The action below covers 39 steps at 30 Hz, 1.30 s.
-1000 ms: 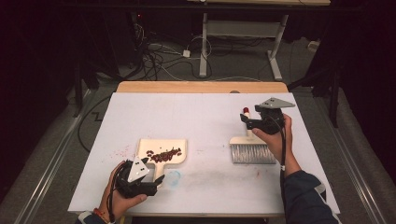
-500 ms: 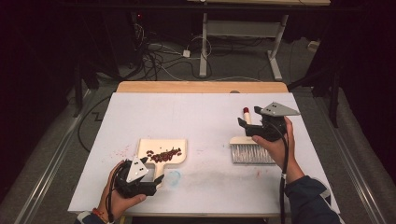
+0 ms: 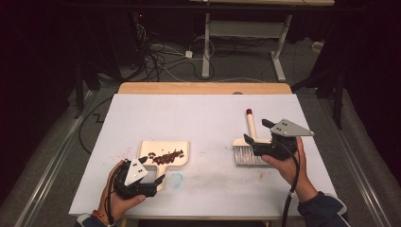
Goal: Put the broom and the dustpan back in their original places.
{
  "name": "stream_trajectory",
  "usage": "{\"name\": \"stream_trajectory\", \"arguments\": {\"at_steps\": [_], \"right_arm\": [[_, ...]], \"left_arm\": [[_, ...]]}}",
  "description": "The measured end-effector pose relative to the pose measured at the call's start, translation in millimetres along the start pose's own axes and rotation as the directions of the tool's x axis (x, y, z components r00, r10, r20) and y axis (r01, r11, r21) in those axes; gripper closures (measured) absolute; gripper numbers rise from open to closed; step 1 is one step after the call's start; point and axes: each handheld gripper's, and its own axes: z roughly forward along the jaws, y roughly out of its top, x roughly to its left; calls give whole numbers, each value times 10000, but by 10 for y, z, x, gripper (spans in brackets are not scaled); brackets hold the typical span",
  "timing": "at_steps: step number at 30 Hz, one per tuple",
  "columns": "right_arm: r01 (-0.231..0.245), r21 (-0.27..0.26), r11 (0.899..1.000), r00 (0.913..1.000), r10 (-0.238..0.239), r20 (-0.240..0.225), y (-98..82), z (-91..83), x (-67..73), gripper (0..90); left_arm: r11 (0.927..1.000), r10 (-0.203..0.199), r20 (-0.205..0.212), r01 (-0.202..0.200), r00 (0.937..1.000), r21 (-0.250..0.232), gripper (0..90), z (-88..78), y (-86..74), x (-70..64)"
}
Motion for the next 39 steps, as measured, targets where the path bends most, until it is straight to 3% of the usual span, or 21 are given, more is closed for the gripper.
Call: {"name": "stream_trajectory", "arguments": {"at_steps": [4,6,15,18,23,31,39], "right_arm": [[238,-73,9997,9997,-238,0,-91,-83,48,170],[539,-85,9985,9982,-536,284,-152,-122,86,171],[586,-311,9978,9983,-584,72,-394,-232,173,181],[775,-705,9945,9967,-756,297,-483,-286,225,196],[698,-469,9965,9975,-693,116,-610,-338,285,195],[1095,217,9938,9937,-1089,-257,-765,-316,413,193],[1084,98,9941,9932,-1078,-428,-744,-301,463,195]], "left_arm": [[10000,7,-31,-7,10000,-24,190,-3,4,7],[10000,12,-43,-12,10000,-23,190,-3,7,11],[9999,107,-150,-107,9998,17,190,0,7,12],[9997,249,-244,-251,9994,-69,190,-11,14,20],[9996,264,-283,-266,9993,-63,190,-10,10,19],[9990,427,-329,-431,9985,-123,181,-16,12,-23],[9988,484,-257,-485,9985,-2,181,-28,-19,-48]]}}
